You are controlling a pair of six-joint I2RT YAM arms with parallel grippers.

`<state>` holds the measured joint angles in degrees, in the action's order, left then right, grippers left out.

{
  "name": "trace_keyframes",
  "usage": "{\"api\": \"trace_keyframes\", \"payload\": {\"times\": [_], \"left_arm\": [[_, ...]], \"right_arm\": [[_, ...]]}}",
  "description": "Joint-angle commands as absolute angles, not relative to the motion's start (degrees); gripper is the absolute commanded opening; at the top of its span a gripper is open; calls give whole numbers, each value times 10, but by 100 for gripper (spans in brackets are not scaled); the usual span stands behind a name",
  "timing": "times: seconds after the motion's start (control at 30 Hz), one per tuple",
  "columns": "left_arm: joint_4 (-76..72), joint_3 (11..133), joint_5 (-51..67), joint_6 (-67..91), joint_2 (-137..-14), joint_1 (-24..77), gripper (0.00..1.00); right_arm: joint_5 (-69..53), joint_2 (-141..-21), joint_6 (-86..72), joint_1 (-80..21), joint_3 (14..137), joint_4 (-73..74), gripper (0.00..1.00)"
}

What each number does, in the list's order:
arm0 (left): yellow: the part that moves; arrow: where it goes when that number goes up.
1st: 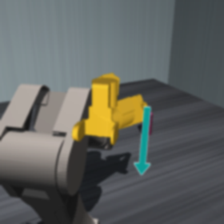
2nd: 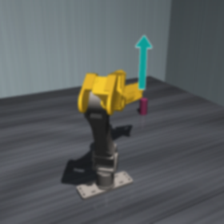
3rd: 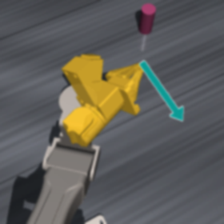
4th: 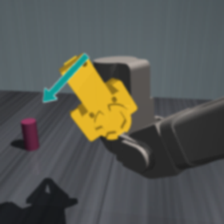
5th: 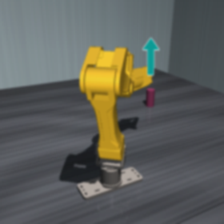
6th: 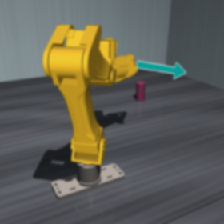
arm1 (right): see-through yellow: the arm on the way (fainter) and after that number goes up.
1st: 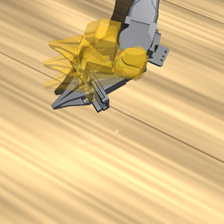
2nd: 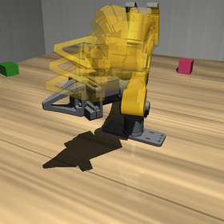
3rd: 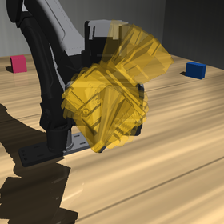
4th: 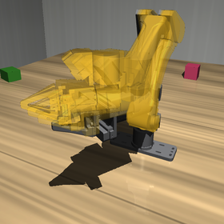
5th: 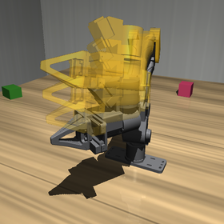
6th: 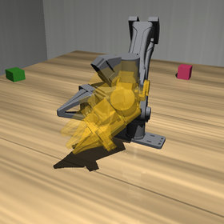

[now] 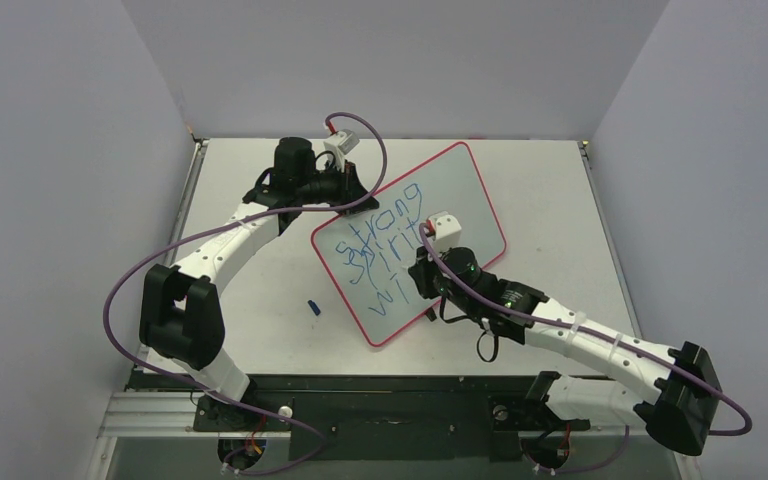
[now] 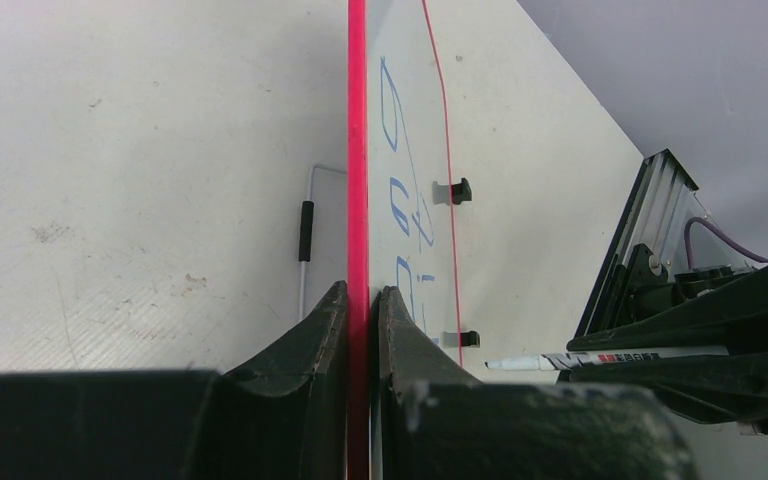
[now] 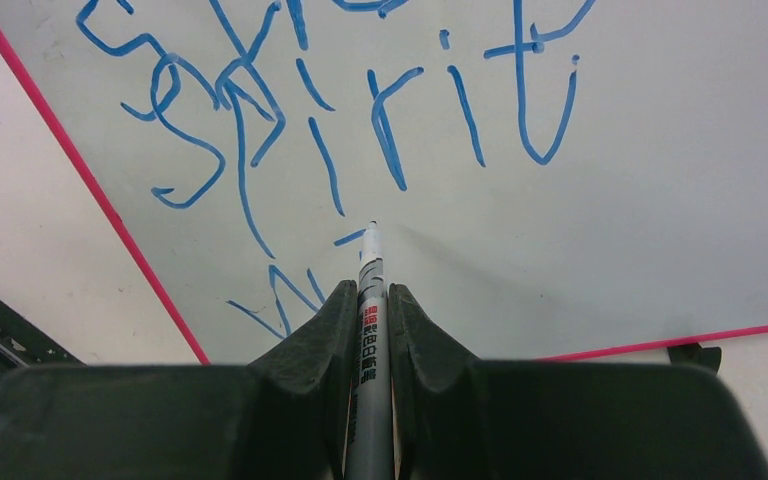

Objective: Write a sentence on the whiteboard

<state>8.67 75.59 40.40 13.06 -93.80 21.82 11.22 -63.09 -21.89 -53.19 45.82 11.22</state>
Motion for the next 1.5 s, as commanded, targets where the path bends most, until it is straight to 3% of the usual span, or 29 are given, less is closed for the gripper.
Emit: {"api": "trace_keyframes", "payload": {"times": [0.0,0.9,1.47], "left_arm": [[86,761,401,81,-944,233,0],[89,757,397,78,-940,233,0],[88,758,397,78,-938,233,0]], "right_arm": [[117,-622,-229,-526,438,105,0],[111,-682,-227,-520,420,63,0],[106,-669,-209,-462,425,95,0]]}}
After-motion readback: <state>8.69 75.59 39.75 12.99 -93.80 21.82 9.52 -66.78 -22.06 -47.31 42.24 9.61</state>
